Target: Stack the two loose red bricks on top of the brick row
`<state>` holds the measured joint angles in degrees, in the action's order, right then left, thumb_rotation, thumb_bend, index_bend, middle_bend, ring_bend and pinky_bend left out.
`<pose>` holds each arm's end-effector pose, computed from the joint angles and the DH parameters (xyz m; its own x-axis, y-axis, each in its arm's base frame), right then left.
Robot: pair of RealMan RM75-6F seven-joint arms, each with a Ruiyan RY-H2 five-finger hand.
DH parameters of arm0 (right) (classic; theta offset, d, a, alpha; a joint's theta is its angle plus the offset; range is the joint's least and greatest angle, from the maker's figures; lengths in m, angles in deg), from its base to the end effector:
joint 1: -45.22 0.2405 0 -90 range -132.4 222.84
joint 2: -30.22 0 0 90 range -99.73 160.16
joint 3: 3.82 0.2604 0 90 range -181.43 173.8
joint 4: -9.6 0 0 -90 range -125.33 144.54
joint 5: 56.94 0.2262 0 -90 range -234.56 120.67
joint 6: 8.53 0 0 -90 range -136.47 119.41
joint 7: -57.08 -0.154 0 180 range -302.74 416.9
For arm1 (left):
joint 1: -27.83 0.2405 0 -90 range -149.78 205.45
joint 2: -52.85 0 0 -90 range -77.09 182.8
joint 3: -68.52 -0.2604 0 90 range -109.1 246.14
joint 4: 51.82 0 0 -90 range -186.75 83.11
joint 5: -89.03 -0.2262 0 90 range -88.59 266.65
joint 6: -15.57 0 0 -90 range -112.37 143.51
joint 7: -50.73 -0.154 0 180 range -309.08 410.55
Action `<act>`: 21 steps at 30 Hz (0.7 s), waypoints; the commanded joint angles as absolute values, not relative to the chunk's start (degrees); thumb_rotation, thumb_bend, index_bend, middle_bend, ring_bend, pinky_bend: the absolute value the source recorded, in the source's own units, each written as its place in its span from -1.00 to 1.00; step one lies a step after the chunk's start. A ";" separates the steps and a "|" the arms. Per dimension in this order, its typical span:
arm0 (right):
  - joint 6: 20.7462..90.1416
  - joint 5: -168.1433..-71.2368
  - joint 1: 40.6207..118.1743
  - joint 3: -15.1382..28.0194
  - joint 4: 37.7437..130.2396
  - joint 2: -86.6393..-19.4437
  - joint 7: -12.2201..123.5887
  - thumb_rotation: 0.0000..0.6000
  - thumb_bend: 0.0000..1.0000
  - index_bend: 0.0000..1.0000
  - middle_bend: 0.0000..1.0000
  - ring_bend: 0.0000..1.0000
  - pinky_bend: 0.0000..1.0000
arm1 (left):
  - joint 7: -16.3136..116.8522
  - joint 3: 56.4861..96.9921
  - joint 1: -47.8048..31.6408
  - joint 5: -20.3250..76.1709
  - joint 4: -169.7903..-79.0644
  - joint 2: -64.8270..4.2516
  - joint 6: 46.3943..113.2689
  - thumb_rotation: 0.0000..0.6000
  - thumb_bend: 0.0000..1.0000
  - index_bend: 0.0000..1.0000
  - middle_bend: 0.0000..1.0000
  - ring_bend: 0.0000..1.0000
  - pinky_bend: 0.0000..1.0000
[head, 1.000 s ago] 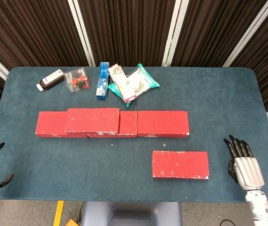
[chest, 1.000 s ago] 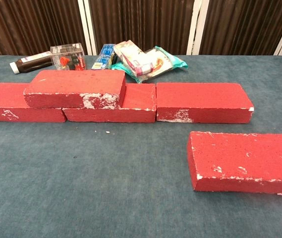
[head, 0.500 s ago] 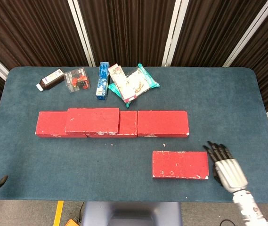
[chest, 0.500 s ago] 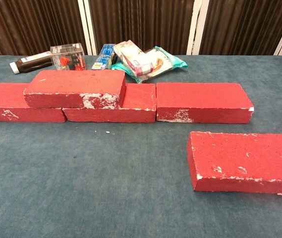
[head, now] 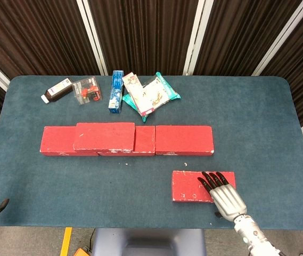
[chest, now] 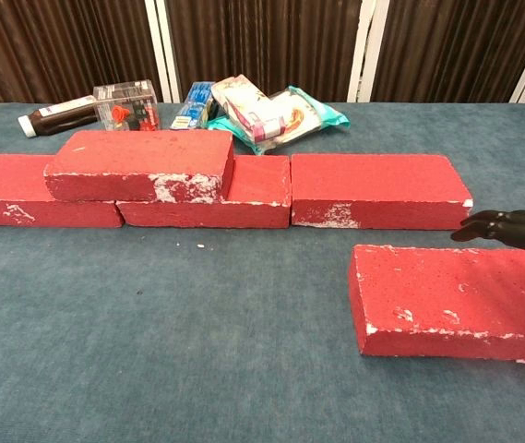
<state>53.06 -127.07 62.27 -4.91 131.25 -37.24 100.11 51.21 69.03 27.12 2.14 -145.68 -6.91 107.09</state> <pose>-0.1931 -0.1869 0.0351 0.5614 -0.4288 0.7078 -0.8272 -0.3150 0.4653 -0.3285 0.1598 0.1776 0.4373 -0.0412 0.8984 0.8991 0.0422 -0.4357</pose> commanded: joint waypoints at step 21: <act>58.94 -103.35 72.99 -0.70 128.92 -45.26 108.89 1.00 -1.00 -1.00 -1.00 -1.00 -1.00 | 48.05 69.63 27.99 4.96 -148.64 -5.96 105.41 1.00 -0.60 -1.00 -1.00 -1.00 -1.00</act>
<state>58.86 -103.50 72.82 -0.59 129.10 -45.13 109.07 48.08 69.62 27.99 4.92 -148.60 -5.99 105.45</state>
